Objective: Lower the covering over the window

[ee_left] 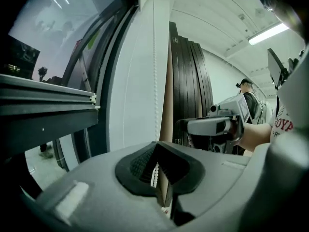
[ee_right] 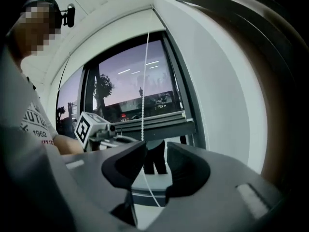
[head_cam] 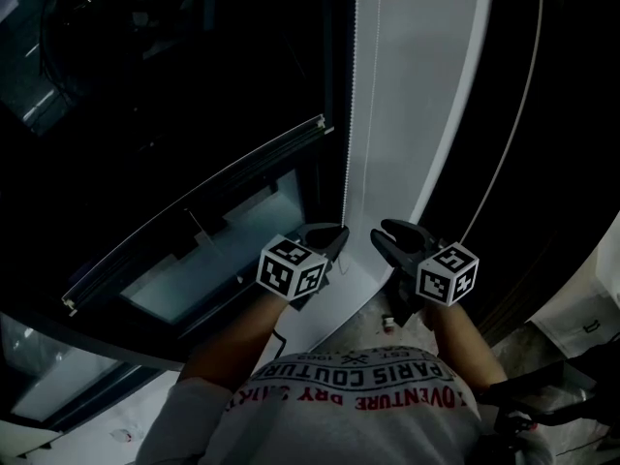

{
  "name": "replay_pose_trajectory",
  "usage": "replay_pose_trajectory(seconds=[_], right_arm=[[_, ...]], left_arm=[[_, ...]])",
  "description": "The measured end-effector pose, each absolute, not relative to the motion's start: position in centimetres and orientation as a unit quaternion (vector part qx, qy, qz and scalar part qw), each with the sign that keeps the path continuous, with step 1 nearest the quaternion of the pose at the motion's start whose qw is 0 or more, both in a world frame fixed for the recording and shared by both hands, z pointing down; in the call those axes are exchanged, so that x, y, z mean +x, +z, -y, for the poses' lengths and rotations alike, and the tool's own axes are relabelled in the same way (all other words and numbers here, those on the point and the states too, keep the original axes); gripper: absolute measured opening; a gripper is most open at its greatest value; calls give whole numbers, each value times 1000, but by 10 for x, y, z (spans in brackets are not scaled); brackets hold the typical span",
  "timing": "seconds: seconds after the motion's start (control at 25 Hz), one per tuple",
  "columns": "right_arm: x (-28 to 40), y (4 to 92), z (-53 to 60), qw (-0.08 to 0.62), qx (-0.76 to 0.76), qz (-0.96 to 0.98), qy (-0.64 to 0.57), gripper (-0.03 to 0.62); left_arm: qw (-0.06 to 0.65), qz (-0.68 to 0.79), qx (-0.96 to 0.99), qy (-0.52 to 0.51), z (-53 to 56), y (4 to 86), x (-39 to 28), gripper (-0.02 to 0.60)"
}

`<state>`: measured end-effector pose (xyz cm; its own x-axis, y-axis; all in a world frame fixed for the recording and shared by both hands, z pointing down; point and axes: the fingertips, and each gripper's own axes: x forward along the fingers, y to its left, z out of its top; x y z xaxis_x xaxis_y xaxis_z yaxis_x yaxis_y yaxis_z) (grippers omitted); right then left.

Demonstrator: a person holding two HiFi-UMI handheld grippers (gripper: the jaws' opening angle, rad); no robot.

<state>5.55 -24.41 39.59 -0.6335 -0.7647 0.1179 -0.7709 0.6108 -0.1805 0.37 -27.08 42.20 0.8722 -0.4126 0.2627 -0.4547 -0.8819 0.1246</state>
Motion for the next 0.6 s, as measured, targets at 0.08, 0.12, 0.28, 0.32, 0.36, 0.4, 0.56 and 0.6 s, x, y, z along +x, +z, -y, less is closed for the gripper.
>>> replay_pose_trajectory(seconds=[0.08, 0.12, 0.28, 0.32, 0.36, 0.4, 0.56, 0.6], right_arm=[[52, 376, 247, -2, 416, 904, 98, 138], [50, 367, 248, -8, 408, 908, 93, 144], [35, 333, 253, -9, 375, 925, 57, 180], [31, 325, 254, -6, 369, 928, 47, 187], [27, 319, 255, -4, 363, 931, 38, 187], [23, 313, 256, -4, 359, 933, 31, 189], [7, 294, 262, -1, 343, 939, 14, 187], [3, 289, 262, -1, 339, 941, 9, 187]], left_arm=[[95, 232, 962, 108, 273, 423, 3, 8], [92, 233, 962, 109, 273, 423, 3, 8], [76, 232, 962, 118, 270, 423, 6, 8], [78, 230, 963, 117, 269, 423, 7, 8], [83, 227, 964, 114, 268, 423, 8, 8], [88, 225, 964, 111, 267, 423, 8, 8], [95, 220, 965, 108, 265, 423, 6, 8], [94, 220, 965, 107, 264, 423, 6, 8]])
